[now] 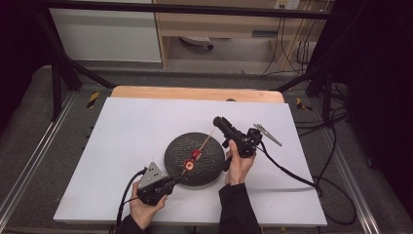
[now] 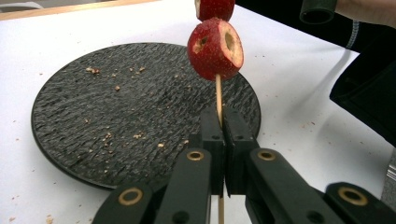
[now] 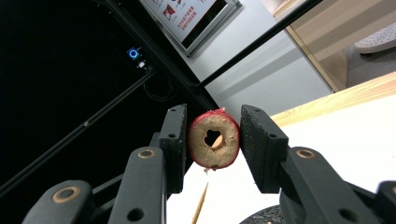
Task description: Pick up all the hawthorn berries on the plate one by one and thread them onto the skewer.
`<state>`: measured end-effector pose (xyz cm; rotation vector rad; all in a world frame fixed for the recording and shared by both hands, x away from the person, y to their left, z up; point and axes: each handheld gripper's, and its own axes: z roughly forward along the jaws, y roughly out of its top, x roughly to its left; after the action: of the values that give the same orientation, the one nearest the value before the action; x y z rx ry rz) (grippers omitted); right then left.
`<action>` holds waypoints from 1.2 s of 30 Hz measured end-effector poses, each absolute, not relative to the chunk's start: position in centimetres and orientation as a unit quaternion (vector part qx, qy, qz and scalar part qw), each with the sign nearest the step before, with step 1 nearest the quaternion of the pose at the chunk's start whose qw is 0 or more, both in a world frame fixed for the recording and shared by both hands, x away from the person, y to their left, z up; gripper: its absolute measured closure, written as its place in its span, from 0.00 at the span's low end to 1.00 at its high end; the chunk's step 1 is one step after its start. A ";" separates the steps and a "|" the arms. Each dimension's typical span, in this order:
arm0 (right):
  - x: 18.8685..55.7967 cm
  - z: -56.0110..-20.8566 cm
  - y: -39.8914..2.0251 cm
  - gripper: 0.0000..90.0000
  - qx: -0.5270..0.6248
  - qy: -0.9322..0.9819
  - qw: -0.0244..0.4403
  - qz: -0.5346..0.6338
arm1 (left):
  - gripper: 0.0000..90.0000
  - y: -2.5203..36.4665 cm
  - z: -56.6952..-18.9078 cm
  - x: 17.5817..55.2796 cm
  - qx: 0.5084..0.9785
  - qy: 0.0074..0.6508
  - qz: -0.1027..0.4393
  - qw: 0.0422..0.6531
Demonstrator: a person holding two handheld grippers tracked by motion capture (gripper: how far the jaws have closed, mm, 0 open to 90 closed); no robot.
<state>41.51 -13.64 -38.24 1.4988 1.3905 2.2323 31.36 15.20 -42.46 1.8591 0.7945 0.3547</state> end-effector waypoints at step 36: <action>41.1 -39.2 -12.8 0.70 0.491 0.445 0.019 0.749 | 0.98 13.0 -42.6 31.8 0.737 0.359 0.169 0.548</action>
<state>41.14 -12.75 -39.24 1.5252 1.3802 2.3251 31.81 12.96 -42.60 1.7453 0.8498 0.4002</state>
